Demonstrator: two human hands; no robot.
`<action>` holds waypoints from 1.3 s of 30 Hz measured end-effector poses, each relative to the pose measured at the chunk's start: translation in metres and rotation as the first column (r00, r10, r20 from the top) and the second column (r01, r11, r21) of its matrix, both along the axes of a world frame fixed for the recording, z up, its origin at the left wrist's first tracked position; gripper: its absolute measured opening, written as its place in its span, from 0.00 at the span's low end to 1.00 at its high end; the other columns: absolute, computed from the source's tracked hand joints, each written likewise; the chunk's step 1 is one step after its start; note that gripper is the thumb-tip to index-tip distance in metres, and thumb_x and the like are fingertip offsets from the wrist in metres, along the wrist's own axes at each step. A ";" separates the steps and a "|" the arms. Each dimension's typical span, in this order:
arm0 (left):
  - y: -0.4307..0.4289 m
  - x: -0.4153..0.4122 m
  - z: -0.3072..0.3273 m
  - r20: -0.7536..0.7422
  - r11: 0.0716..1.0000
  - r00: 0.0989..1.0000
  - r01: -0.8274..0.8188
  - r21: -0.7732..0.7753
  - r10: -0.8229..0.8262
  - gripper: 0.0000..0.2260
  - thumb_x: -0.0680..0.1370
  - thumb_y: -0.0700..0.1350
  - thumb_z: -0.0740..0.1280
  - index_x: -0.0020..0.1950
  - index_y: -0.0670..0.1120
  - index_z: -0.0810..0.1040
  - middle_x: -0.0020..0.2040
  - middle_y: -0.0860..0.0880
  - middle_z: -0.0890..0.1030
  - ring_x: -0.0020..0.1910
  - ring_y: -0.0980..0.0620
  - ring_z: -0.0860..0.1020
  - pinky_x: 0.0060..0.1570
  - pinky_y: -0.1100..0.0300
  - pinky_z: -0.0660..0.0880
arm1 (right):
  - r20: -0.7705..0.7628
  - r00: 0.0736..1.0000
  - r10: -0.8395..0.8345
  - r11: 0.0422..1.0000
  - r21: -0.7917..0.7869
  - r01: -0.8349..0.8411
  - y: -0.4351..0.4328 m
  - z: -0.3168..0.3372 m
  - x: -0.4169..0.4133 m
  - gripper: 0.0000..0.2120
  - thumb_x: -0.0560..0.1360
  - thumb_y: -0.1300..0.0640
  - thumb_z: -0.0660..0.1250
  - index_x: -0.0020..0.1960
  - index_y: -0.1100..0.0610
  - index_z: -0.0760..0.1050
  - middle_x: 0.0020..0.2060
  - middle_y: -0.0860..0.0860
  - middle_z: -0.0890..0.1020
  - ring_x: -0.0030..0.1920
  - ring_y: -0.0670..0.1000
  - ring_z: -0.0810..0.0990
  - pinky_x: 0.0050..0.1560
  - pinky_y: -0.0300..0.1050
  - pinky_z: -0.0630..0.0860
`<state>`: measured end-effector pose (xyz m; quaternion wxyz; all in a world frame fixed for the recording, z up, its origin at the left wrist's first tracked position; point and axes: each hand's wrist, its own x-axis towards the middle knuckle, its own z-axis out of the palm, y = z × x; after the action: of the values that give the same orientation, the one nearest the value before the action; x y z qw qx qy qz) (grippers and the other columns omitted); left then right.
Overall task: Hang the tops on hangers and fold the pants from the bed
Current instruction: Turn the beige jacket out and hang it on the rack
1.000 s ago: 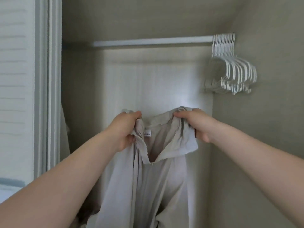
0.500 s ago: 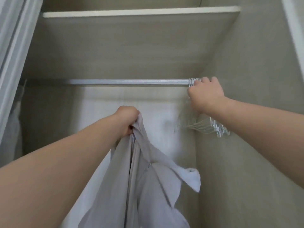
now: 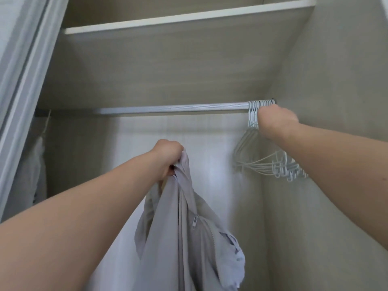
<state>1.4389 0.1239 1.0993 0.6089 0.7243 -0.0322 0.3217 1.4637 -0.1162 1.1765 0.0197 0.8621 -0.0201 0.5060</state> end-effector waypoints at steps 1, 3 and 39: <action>0.001 -0.003 0.000 0.005 1.000 1.000 -0.007 -0.008 0.008 0.10 0.81 0.37 0.63 0.40 0.44 0.70 0.36 0.46 0.75 0.31 0.49 0.75 0.33 0.61 0.75 | 0.006 1.000 0.019 1.000 0.013 -0.019 0.001 0.001 0.001 0.16 0.79 0.67 0.58 0.66 0.63 0.74 0.64 0.61 0.78 0.63 0.63 0.78 0.56 0.54 0.76; 0.008 -0.006 0.000 0.013 1.000 1.000 0.001 -0.029 0.000 0.11 0.80 0.33 0.61 0.38 0.42 0.69 0.29 0.45 0.74 0.28 0.47 0.73 0.29 0.61 0.73 | 0.028 0.998 0.058 0.998 0.034 -0.059 0.003 0.001 0.003 0.16 0.79 0.68 0.58 0.64 0.65 0.74 0.62 0.63 0.78 0.62 0.65 0.79 0.57 0.55 0.76; 0.137 -0.410 0.021 0.286 0.605 0.551 -0.781 -0.155 0.784 0.08 0.77 0.39 0.65 0.38 0.46 0.72 0.35 0.46 0.74 0.33 0.47 0.74 0.35 0.58 0.72 | 0.542 -0.181 0.821 -0.566 0.730 -0.383 0.207 -0.112 -0.208 0.10 0.83 0.56 0.59 0.44 0.55 0.70 0.21 0.47 0.62 0.18 0.45 0.56 0.21 0.33 0.53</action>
<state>1.0287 0.2610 1.1205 0.3913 0.5963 0.1945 0.6735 1.2559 0.0907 1.0648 -0.7837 0.4899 0.3814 0.0199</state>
